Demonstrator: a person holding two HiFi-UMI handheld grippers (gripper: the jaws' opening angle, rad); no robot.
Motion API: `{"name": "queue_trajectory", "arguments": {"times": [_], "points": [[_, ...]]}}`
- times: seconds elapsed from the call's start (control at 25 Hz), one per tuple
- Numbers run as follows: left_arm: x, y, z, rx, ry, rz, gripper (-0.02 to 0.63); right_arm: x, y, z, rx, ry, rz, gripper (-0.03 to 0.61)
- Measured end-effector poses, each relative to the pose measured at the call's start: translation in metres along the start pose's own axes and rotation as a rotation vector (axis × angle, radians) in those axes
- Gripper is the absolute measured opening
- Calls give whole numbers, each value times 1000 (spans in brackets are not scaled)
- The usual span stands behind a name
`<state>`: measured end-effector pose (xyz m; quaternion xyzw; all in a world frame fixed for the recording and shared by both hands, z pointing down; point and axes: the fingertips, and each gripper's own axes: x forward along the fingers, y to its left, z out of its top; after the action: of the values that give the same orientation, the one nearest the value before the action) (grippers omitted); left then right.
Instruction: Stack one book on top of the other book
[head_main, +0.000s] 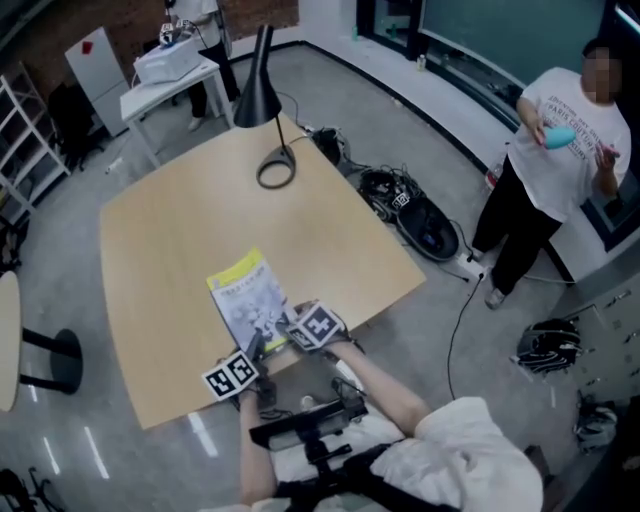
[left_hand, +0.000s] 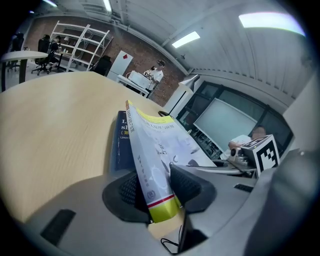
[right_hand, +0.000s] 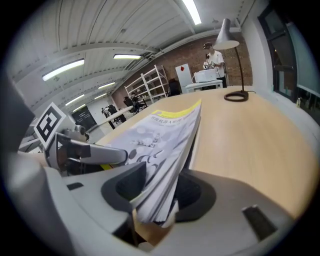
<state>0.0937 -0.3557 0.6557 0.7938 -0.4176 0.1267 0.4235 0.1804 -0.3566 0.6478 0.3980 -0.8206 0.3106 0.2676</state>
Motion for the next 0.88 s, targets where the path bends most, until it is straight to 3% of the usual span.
{"name": "queue_trajectory", "arguments": {"times": [0.24,0.52,0.64,0.72,0.88], "points": [[21,-6,-3,7,19,-10,130,1,-14,-12,-16,46,-25,179],[3,-5,2,31,24,18,132,-2,-6,0,-21,-11,-51,194],[1,-4,5,65,21,38,133,-3,-15,6,-83,-30,-122,252],[-2,-1,8,106,22,57,144,-6,-20,10,-141,-25,-160,395],[-12,3,15,150,7,91,164,-13,-23,19,-172,-7,-181,399]]}}
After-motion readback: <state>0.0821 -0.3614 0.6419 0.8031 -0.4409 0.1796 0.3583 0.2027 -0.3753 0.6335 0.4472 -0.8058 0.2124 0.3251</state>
